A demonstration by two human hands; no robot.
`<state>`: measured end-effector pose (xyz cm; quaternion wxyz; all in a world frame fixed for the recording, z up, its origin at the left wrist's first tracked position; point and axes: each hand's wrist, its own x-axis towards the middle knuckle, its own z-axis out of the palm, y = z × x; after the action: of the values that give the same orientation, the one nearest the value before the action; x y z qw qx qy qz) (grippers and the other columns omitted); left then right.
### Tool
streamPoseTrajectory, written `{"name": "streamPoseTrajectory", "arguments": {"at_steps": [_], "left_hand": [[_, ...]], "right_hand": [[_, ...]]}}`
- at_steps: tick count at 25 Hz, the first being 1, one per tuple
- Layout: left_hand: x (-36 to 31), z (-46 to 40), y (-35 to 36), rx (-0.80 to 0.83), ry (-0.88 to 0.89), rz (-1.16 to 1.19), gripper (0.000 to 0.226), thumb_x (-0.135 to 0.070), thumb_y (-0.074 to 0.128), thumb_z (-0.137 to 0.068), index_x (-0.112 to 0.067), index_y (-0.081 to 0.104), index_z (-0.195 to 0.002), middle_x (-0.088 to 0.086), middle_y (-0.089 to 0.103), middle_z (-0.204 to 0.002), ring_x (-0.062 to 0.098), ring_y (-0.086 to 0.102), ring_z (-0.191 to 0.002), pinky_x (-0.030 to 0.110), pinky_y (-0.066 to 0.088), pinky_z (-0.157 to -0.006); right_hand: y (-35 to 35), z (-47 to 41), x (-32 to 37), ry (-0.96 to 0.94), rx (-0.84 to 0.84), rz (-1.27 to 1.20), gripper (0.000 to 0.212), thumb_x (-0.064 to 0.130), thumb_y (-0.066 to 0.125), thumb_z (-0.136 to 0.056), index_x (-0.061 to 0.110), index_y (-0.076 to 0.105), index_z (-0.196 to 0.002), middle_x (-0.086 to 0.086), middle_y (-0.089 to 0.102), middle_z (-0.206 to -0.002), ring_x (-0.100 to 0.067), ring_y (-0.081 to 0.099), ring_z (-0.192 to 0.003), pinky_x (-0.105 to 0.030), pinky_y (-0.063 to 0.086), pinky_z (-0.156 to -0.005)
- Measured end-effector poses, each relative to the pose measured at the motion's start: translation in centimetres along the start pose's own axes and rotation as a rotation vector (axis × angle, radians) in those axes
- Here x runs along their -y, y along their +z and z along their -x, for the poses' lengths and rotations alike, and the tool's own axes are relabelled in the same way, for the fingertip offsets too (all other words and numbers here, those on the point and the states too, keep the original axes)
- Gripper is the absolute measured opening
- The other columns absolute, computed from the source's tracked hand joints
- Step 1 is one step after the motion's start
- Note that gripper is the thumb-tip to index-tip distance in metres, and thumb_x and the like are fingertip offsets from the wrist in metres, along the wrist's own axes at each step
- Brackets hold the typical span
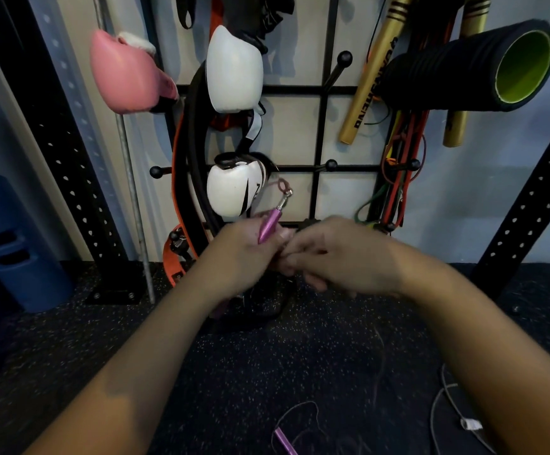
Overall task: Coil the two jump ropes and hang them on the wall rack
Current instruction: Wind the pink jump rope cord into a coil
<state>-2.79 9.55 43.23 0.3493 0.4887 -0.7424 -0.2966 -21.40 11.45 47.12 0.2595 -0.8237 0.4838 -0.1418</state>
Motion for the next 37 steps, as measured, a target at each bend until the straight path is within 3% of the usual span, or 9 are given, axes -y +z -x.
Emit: {"name": "streamPoseTrajectory", "arguments": {"at_steps": [4, 8, 12, 17, 20, 24, 28, 32, 37], "left_hand": [[-0.6, 0.4, -0.1, 0.222, -0.087, 0.258, 0.048, -0.051, 0.047, -0.101, -0.015, 0.071, -0.080, -0.001, 0.053, -0.048, 0.016, 0.047, -0.040, 0.023, 0.041, -0.047], [-1.6, 0.5, -0.7, 0.289, -0.045, 0.440, 0.037, -0.046, 0.057, -0.092, -0.015, 0.073, -0.080, -0.002, 0.051, -0.047, 0.010, 0.040, -0.034, 0.021, 0.033, -0.038], [-1.9, 0.7, -0.9, 0.273, -0.046, 0.598, 0.035, -0.033, 0.052, -0.099, -0.005, 0.072, -0.092, 0.001, 0.064, -0.053, 0.013, 0.058, -0.040, 0.022, 0.047, -0.046], [-1.5, 0.8, -1.2, 0.249, -0.043, 0.650, 0.031, -0.031, 0.063, -0.091, -0.004, 0.076, -0.093, -0.002, 0.050, -0.047, 0.007, 0.039, -0.033, 0.019, 0.030, -0.039], [-1.7, 1.1, -1.2, 0.240, -0.041, 0.625, 0.034, -0.032, 0.056, -0.094, -0.004, 0.074, -0.095, 0.009, 0.071, -0.061, 0.017, 0.066, -0.048, 0.023, 0.055, -0.051], [-2.0, 1.2, -1.1, 0.203, -0.020, 0.630, 0.036, -0.040, 0.057, -0.092, -0.009, 0.076, -0.086, 0.004, 0.059, -0.048, 0.011, 0.047, -0.033, 0.018, 0.045, -0.043], [-2.1, 1.1, -1.2, 0.228, -0.032, 0.665, 0.036, -0.037, 0.055, -0.095, -0.011, 0.076, -0.082, 0.004, 0.059, -0.048, 0.011, 0.049, -0.033, 0.017, 0.046, -0.043], [-2.1, 1.0, -1.4, 0.264, 0.006, 0.771, 0.041, -0.038, 0.054, -0.096, -0.013, 0.074, -0.070, -0.006, 0.043, -0.034, 0.003, 0.030, -0.024, 0.024, 0.021, -0.035], [-2.6, 1.3, -1.7, 0.330, 0.057, 1.161, 0.031, -0.029, 0.058, -0.093, -0.006, 0.080, -0.088, -0.007, 0.059, -0.048, 0.001, 0.044, -0.025, 0.013, 0.038, -0.032]], "right_hand": [[-2.3, 0.4, -1.7, 0.013, -0.452, -0.028, 0.029, 0.052, 0.077, -0.080, 0.023, 0.074, -0.073, 0.009, 0.065, -0.056, -0.007, 0.052, -0.046, -0.023, 0.041, -0.046], [-2.8, 0.4, -3.4, -0.121, -0.365, -0.269, 0.017, 0.041, 0.070, -0.093, 0.026, 0.078, -0.093, -0.021, 0.071, -0.080, -0.041, 0.055, -0.062, -0.048, 0.047, -0.059], [-1.9, -0.4, -4.0, -0.106, -0.586, -0.331, 0.022, 0.037, 0.077, -0.088, 0.016, 0.073, -0.086, 0.007, 0.055, -0.051, -0.015, 0.040, -0.042, -0.027, 0.034, -0.043], [-1.4, -0.7, -3.7, -0.160, -0.466, -0.269, 0.023, 0.023, 0.054, -0.106, 0.017, 0.076, -0.108, 0.016, 0.064, -0.077, 0.006, 0.055, -0.069, -0.014, 0.042, -0.069], [-1.6, -0.6, -3.8, -0.131, -0.505, -0.283, 0.025, 0.024, 0.052, -0.107, 0.019, 0.076, -0.109, 0.008, 0.055, -0.061, -0.001, 0.044, -0.051, -0.014, 0.036, -0.050], [-1.1, -0.7, -3.7, -0.087, -0.564, -0.263, 0.020, 0.033, 0.057, -0.104, 0.024, 0.075, -0.106, 0.004, 0.058, -0.046, -0.006, 0.040, -0.038, -0.018, 0.033, -0.042], [-0.8, -1.0, -3.9, -0.111, -0.667, -0.397, 0.013, 0.029, 0.068, -0.098, 0.017, 0.067, -0.101, 0.003, 0.054, -0.049, -0.012, 0.044, -0.045, -0.019, 0.037, -0.046], [-0.6, -1.3, -4.1, -0.170, -0.701, -0.368, 0.008, 0.031, 0.072, -0.094, 0.023, 0.075, -0.095, 0.002, 0.058, -0.058, -0.012, 0.048, -0.054, -0.027, 0.042, -0.055], [1.4, -1.7, -3.4, -0.170, -0.634, -0.417, 0.012, 0.030, 0.063, -0.100, 0.027, 0.074, -0.100, -0.009, 0.065, -0.075, -0.027, 0.056, -0.064, -0.037, 0.049, -0.058]]}}
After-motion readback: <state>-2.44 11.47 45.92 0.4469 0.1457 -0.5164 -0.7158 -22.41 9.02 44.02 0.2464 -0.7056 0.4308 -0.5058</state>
